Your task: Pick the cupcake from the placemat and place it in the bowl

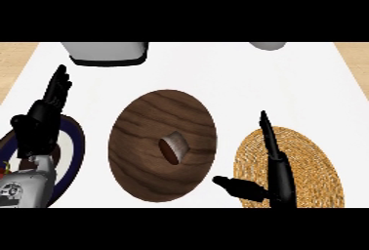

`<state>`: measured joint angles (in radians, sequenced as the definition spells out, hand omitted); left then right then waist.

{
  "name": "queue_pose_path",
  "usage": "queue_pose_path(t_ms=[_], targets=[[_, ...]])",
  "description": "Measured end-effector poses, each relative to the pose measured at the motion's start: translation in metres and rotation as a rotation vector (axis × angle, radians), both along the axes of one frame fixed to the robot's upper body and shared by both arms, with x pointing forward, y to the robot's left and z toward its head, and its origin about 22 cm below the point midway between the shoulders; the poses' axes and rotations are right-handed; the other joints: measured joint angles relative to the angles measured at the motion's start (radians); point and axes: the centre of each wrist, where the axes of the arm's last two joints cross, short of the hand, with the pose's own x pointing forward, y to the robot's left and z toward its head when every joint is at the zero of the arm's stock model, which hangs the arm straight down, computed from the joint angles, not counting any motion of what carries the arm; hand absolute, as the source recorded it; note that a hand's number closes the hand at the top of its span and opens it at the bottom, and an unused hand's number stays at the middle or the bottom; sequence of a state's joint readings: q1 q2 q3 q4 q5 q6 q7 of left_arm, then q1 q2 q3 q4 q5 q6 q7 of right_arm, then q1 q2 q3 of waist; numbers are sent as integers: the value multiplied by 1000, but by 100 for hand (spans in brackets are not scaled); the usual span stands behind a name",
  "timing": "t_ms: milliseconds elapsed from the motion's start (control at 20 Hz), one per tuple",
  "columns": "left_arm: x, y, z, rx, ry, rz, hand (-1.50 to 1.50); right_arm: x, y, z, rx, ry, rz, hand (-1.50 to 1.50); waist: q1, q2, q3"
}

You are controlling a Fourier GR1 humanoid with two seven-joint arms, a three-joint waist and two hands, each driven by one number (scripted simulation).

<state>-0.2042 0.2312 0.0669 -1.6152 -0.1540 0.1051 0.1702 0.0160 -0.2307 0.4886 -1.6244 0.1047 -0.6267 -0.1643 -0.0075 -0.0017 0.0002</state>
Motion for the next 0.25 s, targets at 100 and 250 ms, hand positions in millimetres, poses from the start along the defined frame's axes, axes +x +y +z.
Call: queue_pose_path(t_ms=[100,250], targets=[[1,-2,1,-1,1,2,0,-14,-4,-1,3,-6,12,-150,1,0,0],[-3,-2,0,1,0,6,0,-25,-15,-5,7,-12,22,-150,3,0,0]])
